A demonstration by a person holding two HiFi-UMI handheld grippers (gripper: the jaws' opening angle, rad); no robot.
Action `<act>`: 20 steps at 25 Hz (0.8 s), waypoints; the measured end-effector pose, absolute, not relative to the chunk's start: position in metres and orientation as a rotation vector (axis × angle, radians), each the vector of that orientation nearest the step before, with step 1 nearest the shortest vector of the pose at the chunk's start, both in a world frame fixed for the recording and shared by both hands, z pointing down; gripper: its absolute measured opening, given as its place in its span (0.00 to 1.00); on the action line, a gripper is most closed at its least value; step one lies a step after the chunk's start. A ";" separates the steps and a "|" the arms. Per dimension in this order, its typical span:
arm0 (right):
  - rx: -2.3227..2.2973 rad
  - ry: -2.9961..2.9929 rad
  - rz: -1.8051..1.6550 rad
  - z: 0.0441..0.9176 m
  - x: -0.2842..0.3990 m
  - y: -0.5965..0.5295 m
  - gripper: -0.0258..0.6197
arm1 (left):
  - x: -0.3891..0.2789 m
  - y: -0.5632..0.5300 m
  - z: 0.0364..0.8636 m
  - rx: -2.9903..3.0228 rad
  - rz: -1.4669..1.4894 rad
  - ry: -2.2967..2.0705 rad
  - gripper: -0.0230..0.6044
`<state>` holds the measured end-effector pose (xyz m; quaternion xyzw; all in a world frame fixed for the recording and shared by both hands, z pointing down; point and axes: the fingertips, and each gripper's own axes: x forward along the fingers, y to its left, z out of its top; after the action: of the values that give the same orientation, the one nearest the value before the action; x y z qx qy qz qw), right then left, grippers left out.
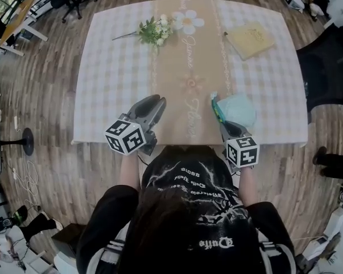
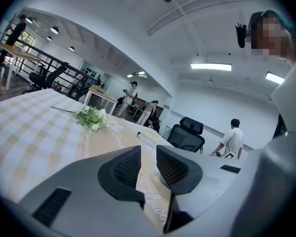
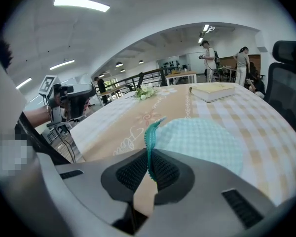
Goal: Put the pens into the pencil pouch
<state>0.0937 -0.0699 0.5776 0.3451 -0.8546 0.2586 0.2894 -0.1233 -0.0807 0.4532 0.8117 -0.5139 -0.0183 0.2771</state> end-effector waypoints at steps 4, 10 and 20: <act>0.985 -2.227 0.725 0.591 0.091 -0.065 0.10 | -0.140 -0.066 0.455 2.151 -0.071 -1.422 0.17; 1.028 -2.147 0.745 0.609 0.088 -0.061 0.12 | -0.156 -0.052 0.459 2.130 -0.061 -1.463 0.13; 1.128 -2.094 0.817 0.618 0.084 -0.058 0.18 | -0.158 -0.036 0.461 2.144 -0.007 -1.470 0.12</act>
<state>0.0843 -0.0584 0.6178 0.4267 -0.7921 0.3092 0.3082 -0.1585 -0.0364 0.4607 0.7946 -0.5449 -0.0026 0.2675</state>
